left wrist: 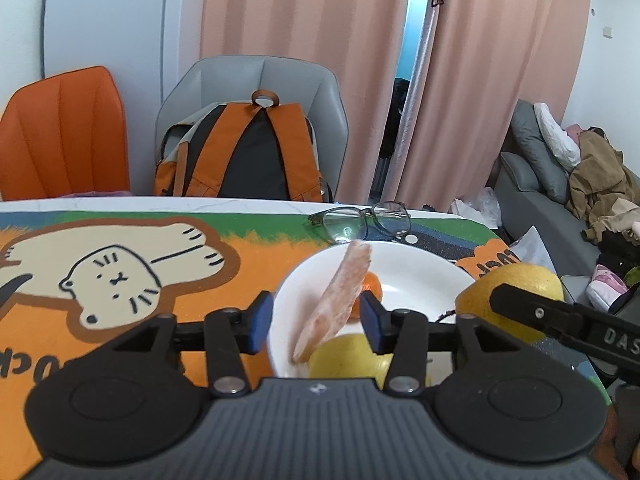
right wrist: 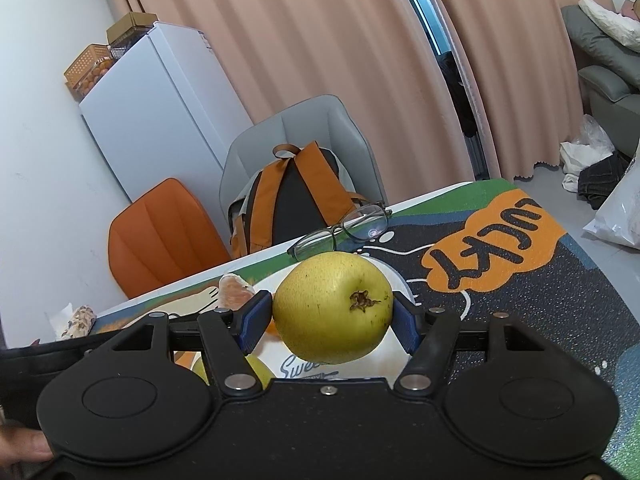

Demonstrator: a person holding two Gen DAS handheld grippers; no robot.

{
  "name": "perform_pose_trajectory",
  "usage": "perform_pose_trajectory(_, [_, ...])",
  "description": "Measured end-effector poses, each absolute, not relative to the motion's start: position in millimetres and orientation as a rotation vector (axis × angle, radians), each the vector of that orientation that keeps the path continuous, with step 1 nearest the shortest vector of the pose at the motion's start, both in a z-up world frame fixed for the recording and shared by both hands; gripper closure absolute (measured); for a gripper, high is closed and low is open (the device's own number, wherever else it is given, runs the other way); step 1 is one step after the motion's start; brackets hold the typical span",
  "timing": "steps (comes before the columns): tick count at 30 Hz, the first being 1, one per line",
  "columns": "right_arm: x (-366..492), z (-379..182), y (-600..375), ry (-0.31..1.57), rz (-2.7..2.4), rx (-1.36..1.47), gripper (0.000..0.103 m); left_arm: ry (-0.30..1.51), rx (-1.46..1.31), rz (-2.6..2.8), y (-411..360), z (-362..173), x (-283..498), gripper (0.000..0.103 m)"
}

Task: Organize fruits
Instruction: 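Place the pomelo segment in the bowl and open the left tool while right carries the pear, then lower the round pear into the bowl and open the right tool, then move the left tool to the tangerine on the table and close on it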

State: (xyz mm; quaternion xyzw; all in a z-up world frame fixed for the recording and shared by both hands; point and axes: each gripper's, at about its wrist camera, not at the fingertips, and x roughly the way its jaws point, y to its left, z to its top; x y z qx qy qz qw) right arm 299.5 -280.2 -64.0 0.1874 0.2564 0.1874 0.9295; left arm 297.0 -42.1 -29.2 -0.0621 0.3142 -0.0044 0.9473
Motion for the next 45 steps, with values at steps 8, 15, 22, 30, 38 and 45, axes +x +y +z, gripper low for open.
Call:
perform_pose_trajectory(8, [303, -72, -265, 0.577, 0.409, 0.353, 0.04, 0.644, -0.147, 0.022, -28, -27, 274, 0.039])
perform_pose_trajectory(15, [299, -70, -259, 0.585, 0.408, 0.309, 0.039, 0.643, -0.168, 0.066, -12, -26, 251, 0.027])
perform_pose_trajectory(22, [292, -62, -257, 0.552, 0.436, 0.292, 0.041, 0.64, -0.213, 0.124, 11, -26, 226, 0.026])
perform_pose_trajectory(30, [274, -43, -253, 0.498, 0.524, 0.276, 0.04, 0.629, -0.24, 0.195, 36, -21, 197, 0.022])
perform_pose_trajectory(38, [264, -38, -237, 0.504, 0.599, 0.234, 0.04, 0.632, -0.273, 0.247, 56, -23, 175, 0.021])
perform_pose_trajectory(45, [247, -37, -219, 0.5, 0.65, 0.175, 0.04, 0.63, -0.295, 0.272, 69, -29, 162, 0.021])
